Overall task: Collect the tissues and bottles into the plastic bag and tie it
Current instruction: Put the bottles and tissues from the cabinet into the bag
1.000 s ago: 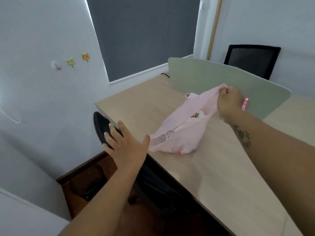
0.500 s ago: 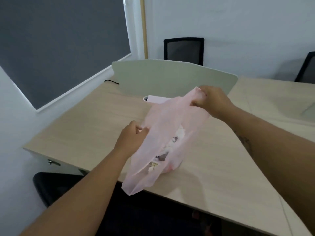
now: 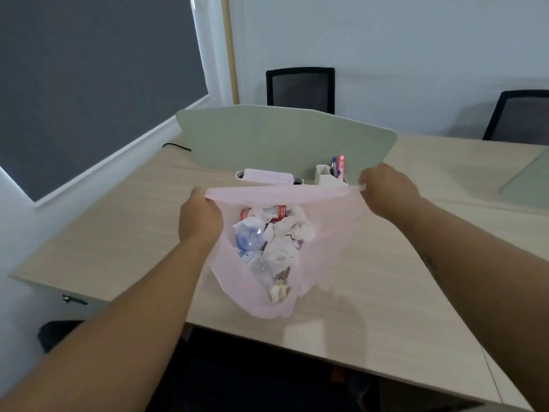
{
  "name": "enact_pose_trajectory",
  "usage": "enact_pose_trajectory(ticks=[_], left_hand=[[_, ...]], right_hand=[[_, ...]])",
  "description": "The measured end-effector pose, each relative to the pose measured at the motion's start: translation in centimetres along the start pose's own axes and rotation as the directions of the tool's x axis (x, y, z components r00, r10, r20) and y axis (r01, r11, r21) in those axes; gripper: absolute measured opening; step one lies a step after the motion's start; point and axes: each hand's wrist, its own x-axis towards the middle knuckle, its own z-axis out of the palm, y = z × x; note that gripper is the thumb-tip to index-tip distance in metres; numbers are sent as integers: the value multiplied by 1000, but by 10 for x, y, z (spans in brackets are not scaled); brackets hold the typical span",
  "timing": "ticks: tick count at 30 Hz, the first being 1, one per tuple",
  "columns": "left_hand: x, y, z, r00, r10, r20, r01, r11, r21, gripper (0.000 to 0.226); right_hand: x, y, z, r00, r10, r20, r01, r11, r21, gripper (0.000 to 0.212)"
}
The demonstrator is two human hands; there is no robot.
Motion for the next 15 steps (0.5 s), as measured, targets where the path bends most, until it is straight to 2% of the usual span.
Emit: enact_pose_trajectory(ticks=[2, 3, 5, 6, 7, 10, 12, 15], left_hand=[[14, 14, -19, 1000, 5, -16, -6, 999, -52, 25], [19, 22, -30, 999, 23, -31, -26, 997, -74, 25], [28, 40, -51, 995, 63, -74, -69, 994, -87, 23], [31, 49, -64, 991, 83, -106, -91, 993, -69, 22], [33, 58, -78, 984, 100, -150, -108, 993, -45, 22], [37, 77, -132, 943, 130, -305, -127, 991, 30, 23], [35, 82, -174, 903, 147, -403, -120, 989, 91, 28], [16, 75, -246, 824, 87, -560, -45, 995, 87, 30]], right_hand=[[0, 2, 7, 982, 110, 153, -121, 990, 67, 27], [3, 1, 8, 961, 158, 229, -204, 959, 194, 25], [14, -8, 5, 930, 210, 301, -345, 781, 520, 15], [21, -14, -1, 936, 224, 270, -348, 686, 639, 14], [29, -22, -9, 951, 238, 197, -305, 629, 715, 16], [39, -56, -50, 972, 235, -20, -122, 575, 809, 24], [42, -80, -77, 979, 172, -106, -5, 545, 839, 22], [39, -121, -107, 953, -11, -302, 252, 580, 775, 19]])
